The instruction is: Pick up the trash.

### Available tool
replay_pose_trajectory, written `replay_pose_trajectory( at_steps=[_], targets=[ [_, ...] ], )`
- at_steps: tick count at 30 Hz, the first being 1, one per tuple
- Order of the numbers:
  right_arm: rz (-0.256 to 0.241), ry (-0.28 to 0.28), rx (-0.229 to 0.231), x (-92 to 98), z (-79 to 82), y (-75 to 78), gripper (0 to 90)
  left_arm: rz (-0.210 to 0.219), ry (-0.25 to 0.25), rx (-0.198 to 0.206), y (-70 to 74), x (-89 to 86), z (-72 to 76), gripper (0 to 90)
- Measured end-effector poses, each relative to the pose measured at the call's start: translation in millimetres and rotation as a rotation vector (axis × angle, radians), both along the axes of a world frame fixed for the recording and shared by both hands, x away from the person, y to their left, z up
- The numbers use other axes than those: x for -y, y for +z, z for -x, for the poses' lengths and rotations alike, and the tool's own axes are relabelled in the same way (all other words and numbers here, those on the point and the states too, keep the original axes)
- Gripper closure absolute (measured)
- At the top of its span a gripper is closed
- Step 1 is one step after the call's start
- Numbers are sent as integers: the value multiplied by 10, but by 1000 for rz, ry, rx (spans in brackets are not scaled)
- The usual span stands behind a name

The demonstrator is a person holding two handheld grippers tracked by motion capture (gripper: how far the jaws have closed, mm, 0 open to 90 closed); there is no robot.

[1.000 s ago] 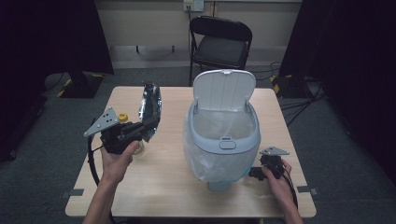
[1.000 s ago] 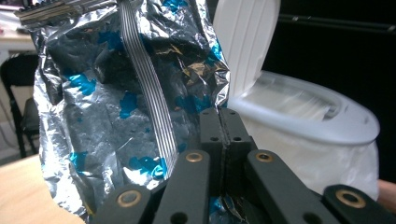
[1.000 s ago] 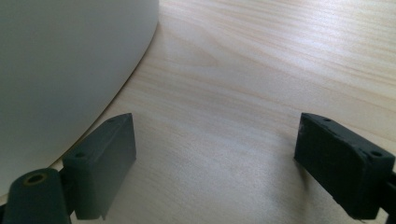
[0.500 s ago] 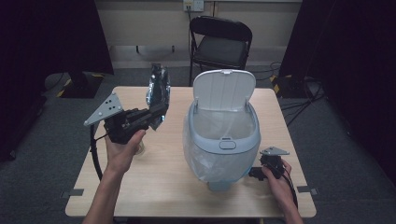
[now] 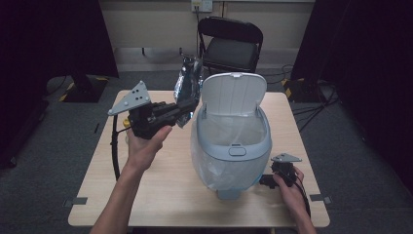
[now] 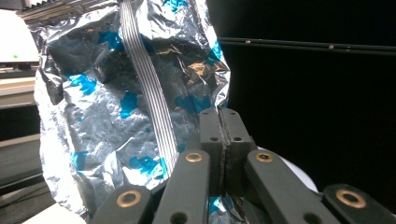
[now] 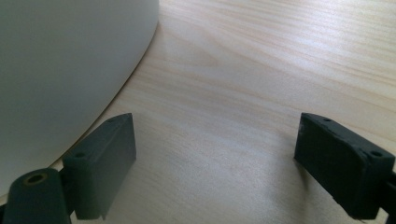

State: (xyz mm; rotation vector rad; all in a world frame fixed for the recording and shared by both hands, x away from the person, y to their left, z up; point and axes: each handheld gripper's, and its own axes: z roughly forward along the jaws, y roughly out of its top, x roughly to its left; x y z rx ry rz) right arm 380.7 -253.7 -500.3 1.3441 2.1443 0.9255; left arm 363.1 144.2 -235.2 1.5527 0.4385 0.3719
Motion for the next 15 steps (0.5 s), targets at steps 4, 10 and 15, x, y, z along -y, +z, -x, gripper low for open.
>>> replay_pose_trajectory(
  at_steps=[4, 10, 15],
  targets=[
    [0, 0, 0, 0, 0, 0, 118, -8, -37, 9, 45, 154, 22, 898],
    [0, 0, -1, 0, 1, 0, 118, -16, -87, 14, 76, 379, 17, 897],
    [0, 0, 0, 0, 0, 0, 118, -32, -125, -24, 26, 540, -71, 895]
  ],
)
